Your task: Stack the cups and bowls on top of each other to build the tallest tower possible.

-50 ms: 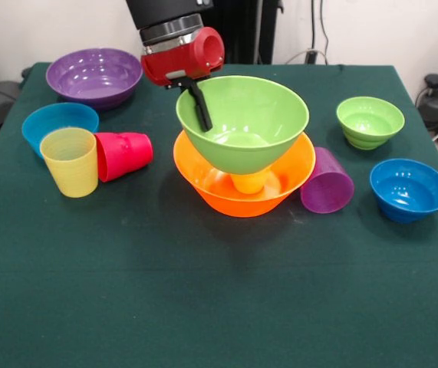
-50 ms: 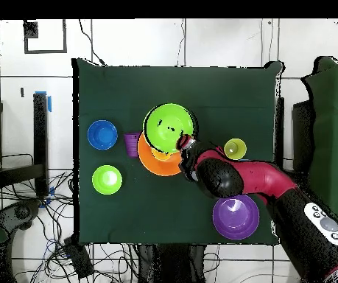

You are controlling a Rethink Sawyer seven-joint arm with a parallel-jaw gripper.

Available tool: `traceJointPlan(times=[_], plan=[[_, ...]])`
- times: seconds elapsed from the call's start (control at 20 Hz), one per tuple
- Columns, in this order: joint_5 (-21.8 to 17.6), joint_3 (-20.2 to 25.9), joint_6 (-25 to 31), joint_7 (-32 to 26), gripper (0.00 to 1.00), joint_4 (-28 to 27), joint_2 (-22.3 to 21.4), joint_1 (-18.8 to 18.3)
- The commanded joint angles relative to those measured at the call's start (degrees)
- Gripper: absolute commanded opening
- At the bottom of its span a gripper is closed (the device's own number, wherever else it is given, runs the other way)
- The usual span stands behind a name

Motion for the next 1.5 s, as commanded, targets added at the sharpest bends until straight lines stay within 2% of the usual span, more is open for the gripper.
traceJointPlan(times=[0.05,0.5,1.05,1.5], plan=[[-3.7,-2.8,-3.1,0.7,0.0,3.1,1.5,3.0],[-3.1,-2.9,-4.0,1.9,0.0,5.2,-0.6,3.6],[-3.9,-4.1,-5.7,1.5,0.0,5.2,0.6,4.1],[-4.1,-3.8,-5.7,0.2,0.0,7.1,-0.2,2.6]])
